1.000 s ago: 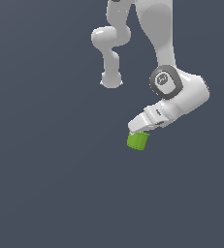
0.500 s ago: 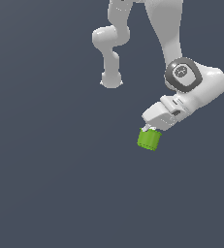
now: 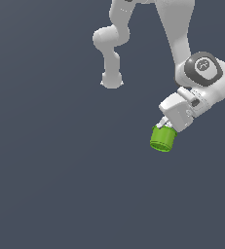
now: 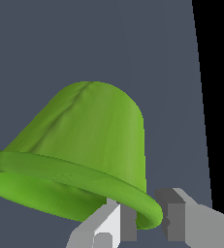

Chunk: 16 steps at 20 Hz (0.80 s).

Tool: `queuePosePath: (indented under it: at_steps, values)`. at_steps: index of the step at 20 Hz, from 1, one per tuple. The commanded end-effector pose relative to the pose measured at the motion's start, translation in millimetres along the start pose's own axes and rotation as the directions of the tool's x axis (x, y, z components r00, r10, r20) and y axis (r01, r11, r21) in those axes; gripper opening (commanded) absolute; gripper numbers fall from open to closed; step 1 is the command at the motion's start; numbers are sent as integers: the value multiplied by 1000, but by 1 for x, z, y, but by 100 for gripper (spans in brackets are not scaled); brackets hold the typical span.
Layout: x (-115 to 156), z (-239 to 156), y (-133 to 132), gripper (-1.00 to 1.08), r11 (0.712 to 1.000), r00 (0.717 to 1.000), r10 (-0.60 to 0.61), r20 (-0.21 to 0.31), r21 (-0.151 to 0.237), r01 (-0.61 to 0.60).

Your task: Pick up the object and move it to a goal position.

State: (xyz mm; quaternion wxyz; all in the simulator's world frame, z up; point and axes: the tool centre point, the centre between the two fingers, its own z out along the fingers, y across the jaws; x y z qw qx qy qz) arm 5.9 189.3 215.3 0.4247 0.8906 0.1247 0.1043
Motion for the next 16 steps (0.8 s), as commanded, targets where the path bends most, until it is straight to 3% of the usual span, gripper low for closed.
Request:
queuePosePath:
  at_steps: [1,9,16]
  values:
    - [5,-12,-1,-100,999,999,44,-21,-28,-45]
    - [14,-37,-7,-100,986,989,133,-65,-90,-138]
    - [16,-45,-10,-100,980,984,158,-78,-109,-166]
